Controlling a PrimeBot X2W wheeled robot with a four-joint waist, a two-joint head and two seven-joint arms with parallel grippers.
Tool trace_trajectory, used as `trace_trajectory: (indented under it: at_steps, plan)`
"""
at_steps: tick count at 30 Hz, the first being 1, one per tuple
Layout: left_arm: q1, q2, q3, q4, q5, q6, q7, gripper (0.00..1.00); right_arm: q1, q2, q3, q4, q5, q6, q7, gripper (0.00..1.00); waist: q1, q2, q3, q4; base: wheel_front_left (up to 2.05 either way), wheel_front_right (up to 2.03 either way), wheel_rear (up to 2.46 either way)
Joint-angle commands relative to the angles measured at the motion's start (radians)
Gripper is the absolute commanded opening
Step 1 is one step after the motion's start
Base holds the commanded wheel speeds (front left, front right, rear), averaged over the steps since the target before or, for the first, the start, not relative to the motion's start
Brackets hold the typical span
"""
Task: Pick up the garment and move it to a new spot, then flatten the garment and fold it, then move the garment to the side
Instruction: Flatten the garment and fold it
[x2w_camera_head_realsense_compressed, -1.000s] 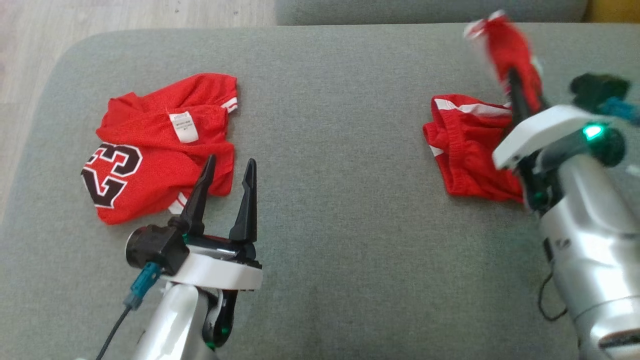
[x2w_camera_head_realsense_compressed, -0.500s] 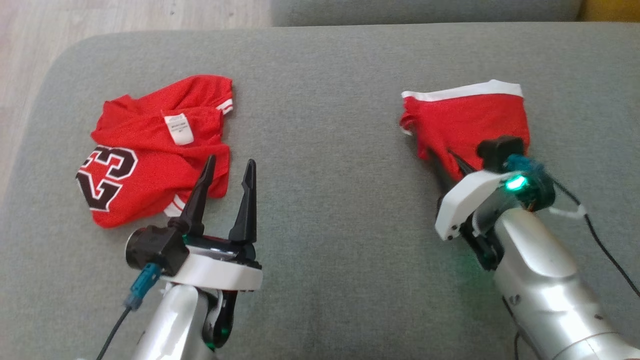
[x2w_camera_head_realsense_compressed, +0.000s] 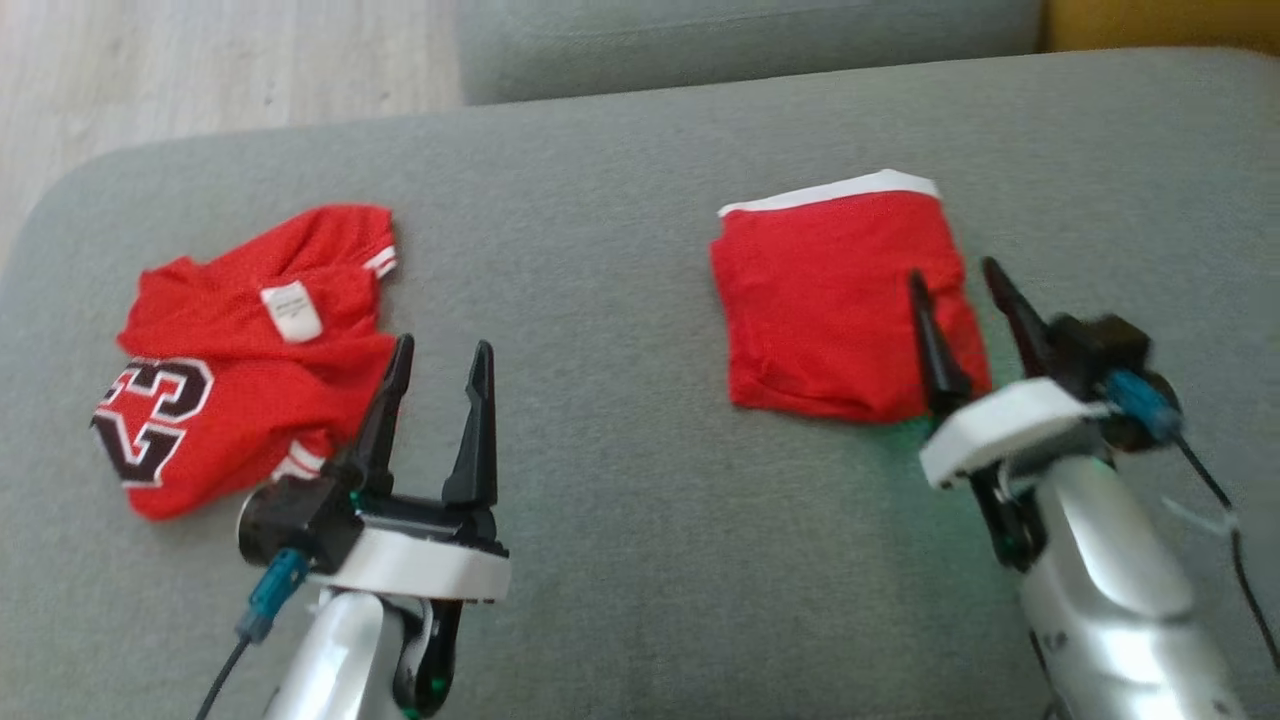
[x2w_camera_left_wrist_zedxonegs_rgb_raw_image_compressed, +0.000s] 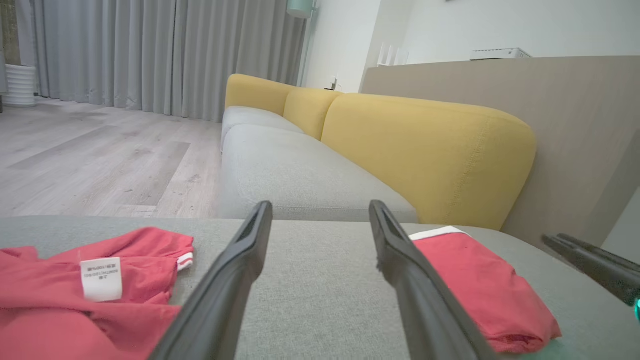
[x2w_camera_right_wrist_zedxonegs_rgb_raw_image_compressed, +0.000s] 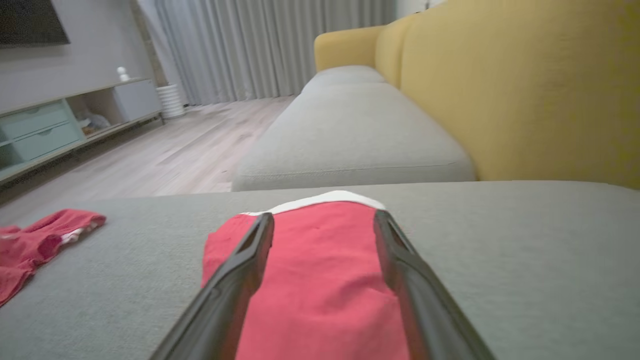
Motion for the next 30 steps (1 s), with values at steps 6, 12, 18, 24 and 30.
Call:
trace_trajectory:
  at_steps: [6, 12, 18, 24, 30]
  plan:
    - [0.001, 0.004, 0.043, -0.04, 0.014, -0.001, -0.005, 1.0, 0.153, 0.021, -0.064, -0.238, -0.02, -0.001, -0.013, 1.0, 0.0001, 0.0, -0.023, -0.042, 0.0, 0.0, 0.0]
    - [0.006, 0.004, 0.037, -0.052, 0.013, -0.002, -0.005, 1.0, 0.222, 0.022, -0.067, -0.306, -0.009, -0.001, -0.014, 1.0, 0.0001, 0.0, 0.002, -0.04, 0.0, 0.0, 0.0]
    - [-0.016, 0.004, 0.019, -0.054, 0.011, -0.005, -0.005, 1.0, 0.161, 0.022, -0.081, -0.341, -0.025, -0.001, -0.007, 0.0, 0.0001, 0.0, 0.064, 0.001, 0.0, 0.0, 0.0]
    - [-0.047, 0.004, -0.007, -0.053, 0.007, -0.007, -0.005, 1.0, 0.067, 0.022, -0.114, -0.321, -0.064, -0.001, 0.026, 0.0, 0.0001, 0.0, 0.133, 0.06, 0.0, 0.0, 0.0]
    - [-0.087, 0.004, -0.026, -0.051, -0.002, -0.007, -0.005, 1.0, -0.059, 0.022, -0.191, -0.194, -0.103, -0.001, 0.075, 0.0, 0.0001, 0.0, 0.202, 0.136, 0.0, 0.0, 0.0]
